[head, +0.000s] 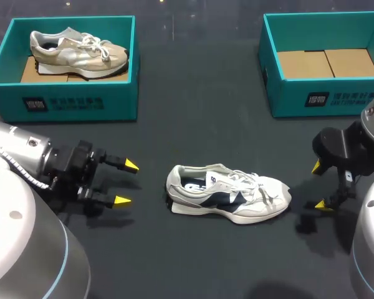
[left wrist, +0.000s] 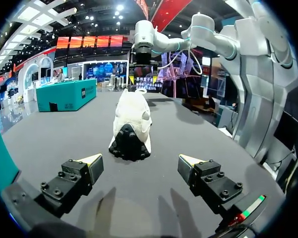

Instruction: Take the shoe out of the shoebox, open the shoe tongue, remove and reinsert the insole, then place the shoe into the shoebox

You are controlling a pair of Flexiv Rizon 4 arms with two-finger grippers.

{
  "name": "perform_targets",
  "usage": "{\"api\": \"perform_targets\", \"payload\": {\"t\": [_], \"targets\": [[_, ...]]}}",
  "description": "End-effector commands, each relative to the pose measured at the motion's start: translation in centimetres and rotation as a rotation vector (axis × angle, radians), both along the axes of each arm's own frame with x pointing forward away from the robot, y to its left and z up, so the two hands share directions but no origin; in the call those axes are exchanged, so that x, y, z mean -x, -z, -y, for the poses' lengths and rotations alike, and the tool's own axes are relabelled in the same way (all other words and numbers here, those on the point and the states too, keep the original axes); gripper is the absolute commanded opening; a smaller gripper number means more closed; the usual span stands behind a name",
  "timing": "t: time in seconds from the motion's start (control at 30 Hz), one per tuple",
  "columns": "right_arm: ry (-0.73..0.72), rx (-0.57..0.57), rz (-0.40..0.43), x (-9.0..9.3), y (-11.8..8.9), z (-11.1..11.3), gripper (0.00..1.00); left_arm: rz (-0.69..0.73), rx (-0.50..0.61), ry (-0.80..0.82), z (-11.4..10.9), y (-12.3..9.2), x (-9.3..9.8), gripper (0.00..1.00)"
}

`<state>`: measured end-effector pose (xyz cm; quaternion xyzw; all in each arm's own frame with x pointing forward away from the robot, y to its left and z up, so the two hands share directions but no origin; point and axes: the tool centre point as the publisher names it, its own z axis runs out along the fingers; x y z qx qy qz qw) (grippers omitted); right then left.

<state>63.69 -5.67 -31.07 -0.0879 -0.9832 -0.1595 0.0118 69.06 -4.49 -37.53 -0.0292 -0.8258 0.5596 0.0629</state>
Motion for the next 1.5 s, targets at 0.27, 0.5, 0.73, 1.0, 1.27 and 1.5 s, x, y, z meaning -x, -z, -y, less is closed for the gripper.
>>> {"api": "perform_targets", "payload": {"t": [0.27,0.5,0.73,1.0,1.27,1.5], "targets": [[0.001,0.002,0.002,0.2,0.0,0.0,1.00,-0.001,0.000,0.003,-0.1,0.1,-0.1,1.00],[0.001,0.002,0.002,0.2,0.0,0.0,1.00,-0.001,0.000,0.003,-0.1,0.1,-0.1,1.00],[0.001,0.002,0.002,0.2,0.0,0.0,1.00,0.013,0.072,-0.053,1.2,1.1,-0.8,1.00],[0.001,0.002,0.002,0.2,0.0,0.0,1.00,0.013,0.082,-0.049,3.2,1.5,-0.9,1.00],[0.001,0.002,0.002,0.2,0.0,0.0,1.00,-0.005,0.089,-0.095,4.4,1.9,-1.4,1.00],[0.001,0.002,0.002,0.2,0.0,0.0,1.00,0.000,0.093,-0.109,5.3,2.1,-1.1,1.00]]}}
